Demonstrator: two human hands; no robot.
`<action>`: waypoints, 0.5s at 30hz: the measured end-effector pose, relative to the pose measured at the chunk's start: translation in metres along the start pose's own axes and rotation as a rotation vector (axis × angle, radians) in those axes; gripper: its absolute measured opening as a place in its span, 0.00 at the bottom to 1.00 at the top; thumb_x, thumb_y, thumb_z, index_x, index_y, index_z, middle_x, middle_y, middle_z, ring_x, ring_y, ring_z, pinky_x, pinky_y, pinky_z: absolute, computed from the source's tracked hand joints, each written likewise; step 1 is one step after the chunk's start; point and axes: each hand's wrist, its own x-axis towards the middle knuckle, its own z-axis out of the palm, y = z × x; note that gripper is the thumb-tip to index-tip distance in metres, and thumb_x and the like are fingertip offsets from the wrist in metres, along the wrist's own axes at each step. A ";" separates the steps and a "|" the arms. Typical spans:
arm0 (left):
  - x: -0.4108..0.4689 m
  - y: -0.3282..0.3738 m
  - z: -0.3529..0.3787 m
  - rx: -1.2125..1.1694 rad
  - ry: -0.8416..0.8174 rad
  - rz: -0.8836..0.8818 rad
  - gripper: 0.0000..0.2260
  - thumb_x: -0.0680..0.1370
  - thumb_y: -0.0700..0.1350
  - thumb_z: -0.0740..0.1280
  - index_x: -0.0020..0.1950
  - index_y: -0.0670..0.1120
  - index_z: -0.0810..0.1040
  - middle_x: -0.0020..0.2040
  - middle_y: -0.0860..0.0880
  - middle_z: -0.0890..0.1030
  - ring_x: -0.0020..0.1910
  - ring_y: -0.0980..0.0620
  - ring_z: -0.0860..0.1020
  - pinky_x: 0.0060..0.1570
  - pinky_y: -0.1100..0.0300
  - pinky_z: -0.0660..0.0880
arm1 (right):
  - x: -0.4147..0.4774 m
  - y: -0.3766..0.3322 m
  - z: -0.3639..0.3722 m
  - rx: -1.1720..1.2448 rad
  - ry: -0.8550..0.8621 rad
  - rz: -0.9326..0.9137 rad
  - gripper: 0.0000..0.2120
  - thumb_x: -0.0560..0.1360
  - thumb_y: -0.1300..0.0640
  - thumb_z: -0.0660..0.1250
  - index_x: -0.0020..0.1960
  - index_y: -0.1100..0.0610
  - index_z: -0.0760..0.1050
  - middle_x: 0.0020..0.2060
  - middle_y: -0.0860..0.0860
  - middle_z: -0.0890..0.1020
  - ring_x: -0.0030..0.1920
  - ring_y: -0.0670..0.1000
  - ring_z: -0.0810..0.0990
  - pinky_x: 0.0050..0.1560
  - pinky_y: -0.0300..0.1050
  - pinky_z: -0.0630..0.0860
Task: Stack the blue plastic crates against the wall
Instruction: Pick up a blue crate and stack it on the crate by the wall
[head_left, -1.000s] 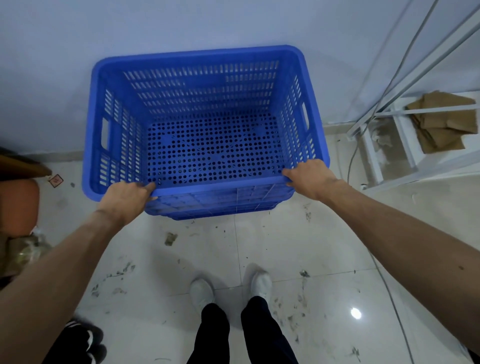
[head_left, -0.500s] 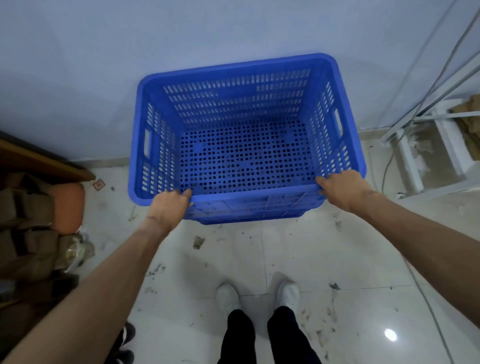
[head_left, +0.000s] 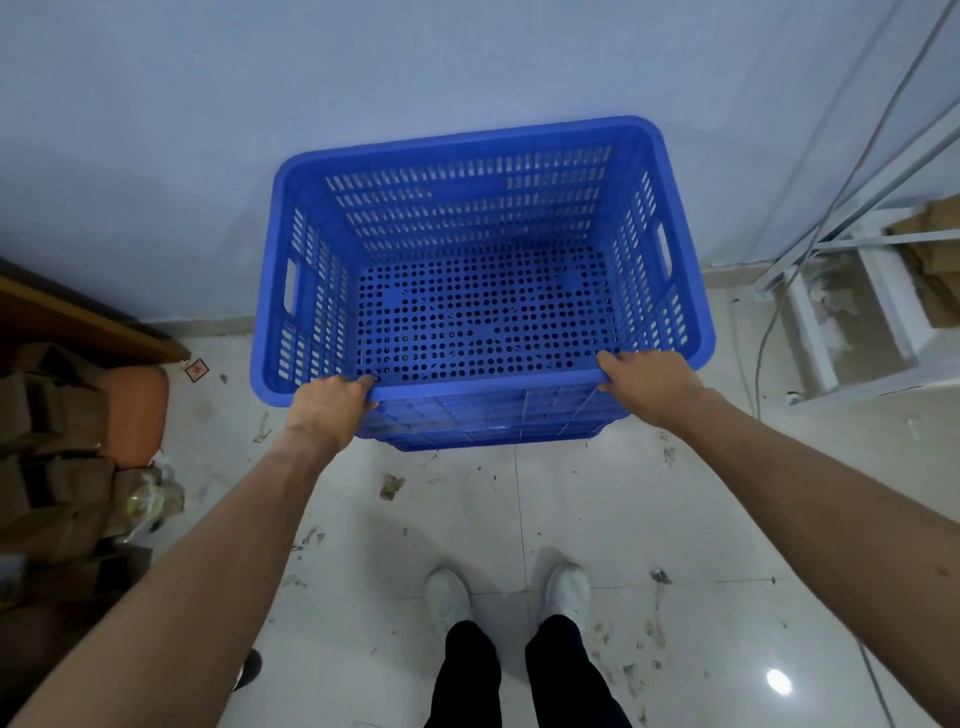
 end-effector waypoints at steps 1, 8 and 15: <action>-0.002 0.000 0.001 -0.087 0.014 0.002 0.18 0.82 0.53 0.59 0.69 0.48 0.69 0.57 0.45 0.81 0.53 0.42 0.80 0.52 0.48 0.78 | -0.002 -0.003 0.002 0.046 0.011 0.039 0.21 0.83 0.46 0.51 0.71 0.57 0.61 0.55 0.55 0.77 0.50 0.57 0.79 0.42 0.52 0.73; -0.071 0.021 -0.029 -0.559 0.106 -0.040 0.24 0.82 0.55 0.60 0.76 0.48 0.66 0.72 0.42 0.73 0.69 0.40 0.71 0.67 0.46 0.68 | -0.037 -0.026 -0.021 0.262 0.011 0.114 0.23 0.80 0.50 0.56 0.71 0.60 0.62 0.64 0.59 0.71 0.62 0.61 0.71 0.64 0.57 0.68; -0.119 0.045 -0.093 -0.659 0.088 -0.008 0.23 0.83 0.53 0.59 0.76 0.47 0.62 0.67 0.43 0.77 0.63 0.39 0.76 0.59 0.45 0.74 | -0.096 -0.050 -0.093 0.552 0.074 0.183 0.28 0.80 0.54 0.58 0.76 0.59 0.54 0.68 0.59 0.69 0.63 0.61 0.71 0.56 0.58 0.73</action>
